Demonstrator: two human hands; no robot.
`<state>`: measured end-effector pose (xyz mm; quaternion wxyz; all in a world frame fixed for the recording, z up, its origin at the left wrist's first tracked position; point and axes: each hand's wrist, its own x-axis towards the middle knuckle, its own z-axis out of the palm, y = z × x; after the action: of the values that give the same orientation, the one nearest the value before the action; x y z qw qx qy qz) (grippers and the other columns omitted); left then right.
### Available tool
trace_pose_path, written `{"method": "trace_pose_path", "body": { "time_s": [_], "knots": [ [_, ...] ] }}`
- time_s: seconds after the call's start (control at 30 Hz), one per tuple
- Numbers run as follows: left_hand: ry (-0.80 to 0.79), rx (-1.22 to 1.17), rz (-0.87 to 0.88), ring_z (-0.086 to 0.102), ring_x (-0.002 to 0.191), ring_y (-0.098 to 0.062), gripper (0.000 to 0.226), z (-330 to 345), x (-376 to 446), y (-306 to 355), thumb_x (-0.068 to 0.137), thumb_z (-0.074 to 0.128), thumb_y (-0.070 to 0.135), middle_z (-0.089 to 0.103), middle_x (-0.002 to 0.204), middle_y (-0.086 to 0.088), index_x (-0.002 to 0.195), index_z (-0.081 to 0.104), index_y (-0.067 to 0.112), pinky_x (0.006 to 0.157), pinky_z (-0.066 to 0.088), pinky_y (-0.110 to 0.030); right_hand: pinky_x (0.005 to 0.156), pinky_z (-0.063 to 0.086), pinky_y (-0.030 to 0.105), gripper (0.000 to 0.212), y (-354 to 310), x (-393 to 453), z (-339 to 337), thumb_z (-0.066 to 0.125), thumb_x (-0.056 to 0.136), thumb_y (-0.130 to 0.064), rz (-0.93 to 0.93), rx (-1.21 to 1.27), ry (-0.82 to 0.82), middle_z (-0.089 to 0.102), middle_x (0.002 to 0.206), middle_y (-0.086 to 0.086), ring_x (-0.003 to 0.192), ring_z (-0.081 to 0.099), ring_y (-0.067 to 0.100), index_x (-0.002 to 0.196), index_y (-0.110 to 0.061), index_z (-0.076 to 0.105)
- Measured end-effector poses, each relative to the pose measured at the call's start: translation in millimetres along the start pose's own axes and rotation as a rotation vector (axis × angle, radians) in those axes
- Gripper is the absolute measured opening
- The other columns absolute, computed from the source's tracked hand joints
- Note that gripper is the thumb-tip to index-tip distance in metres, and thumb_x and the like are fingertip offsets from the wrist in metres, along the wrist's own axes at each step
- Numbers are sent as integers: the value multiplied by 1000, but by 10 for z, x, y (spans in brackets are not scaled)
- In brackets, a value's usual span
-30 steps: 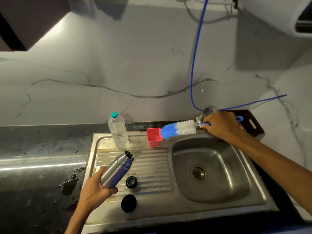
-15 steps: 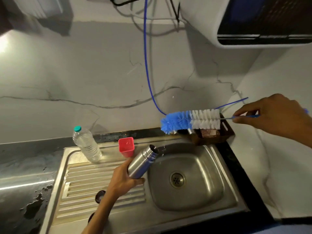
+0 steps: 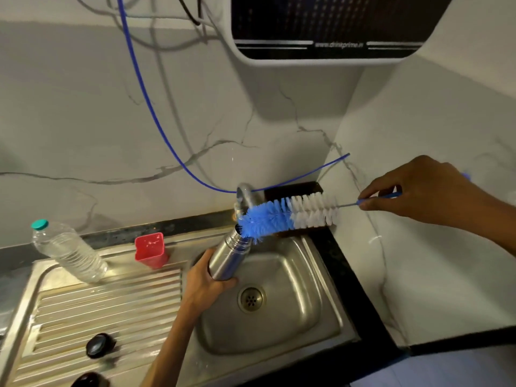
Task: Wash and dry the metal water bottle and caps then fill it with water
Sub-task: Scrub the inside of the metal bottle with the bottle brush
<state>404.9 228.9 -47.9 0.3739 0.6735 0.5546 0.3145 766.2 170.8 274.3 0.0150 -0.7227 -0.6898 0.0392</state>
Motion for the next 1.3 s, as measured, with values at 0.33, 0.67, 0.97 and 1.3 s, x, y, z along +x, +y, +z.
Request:
{"method": "trace_pose_path", "body": {
  "time_s": [0.33, 0.67, 0.97, 1.3],
  "knots": [
    [-6, 147, 121, 64, 104, -5, 82, 167, -83, 81, 57, 95, 38, 67, 118, 13, 131, 59, 34, 86, 57, -33, 54, 26, 16, 40, 364, -119, 54, 53, 81, -69, -302, -91, 61, 57, 66, -29, 59, 52, -7, 96, -42, 80],
    [-33, 224, 207, 65, 100, -10, 84, 15, -107, 195, 53, 86, 41, 65, 116, 14, 126, 47, 54, 84, 60, -42, 50, 19, 12, 51, 571, -128, 341, 41, 91, -64, -510, -77, 100, 54, 60, -17, 43, 41, 0, 93, -33, 81],
    [-78, 322, 244, 67, 102, -12, 75, -121, -116, 244, 58, 78, 46, 69, 117, 11, 128, 52, 46, 87, 59, -45, 53, 18, 11, 31, 407, -217, 589, 52, 93, -60, -494, -36, 82, 44, 55, -21, 43, 39, -4, 87, -42, 77],
    [83, 188, 128, 67, 91, -11, 78, -339, -173, 270, 53, 88, 34, 69, 108, 6, 125, 59, 28, 74, 57, -32, 55, 36, 18, 60, 175, -178, 967, 34, 88, -69, -463, 130, 60, 58, 66, -18, 55, 55, 4, 108, -33, 78]
  ]
}}
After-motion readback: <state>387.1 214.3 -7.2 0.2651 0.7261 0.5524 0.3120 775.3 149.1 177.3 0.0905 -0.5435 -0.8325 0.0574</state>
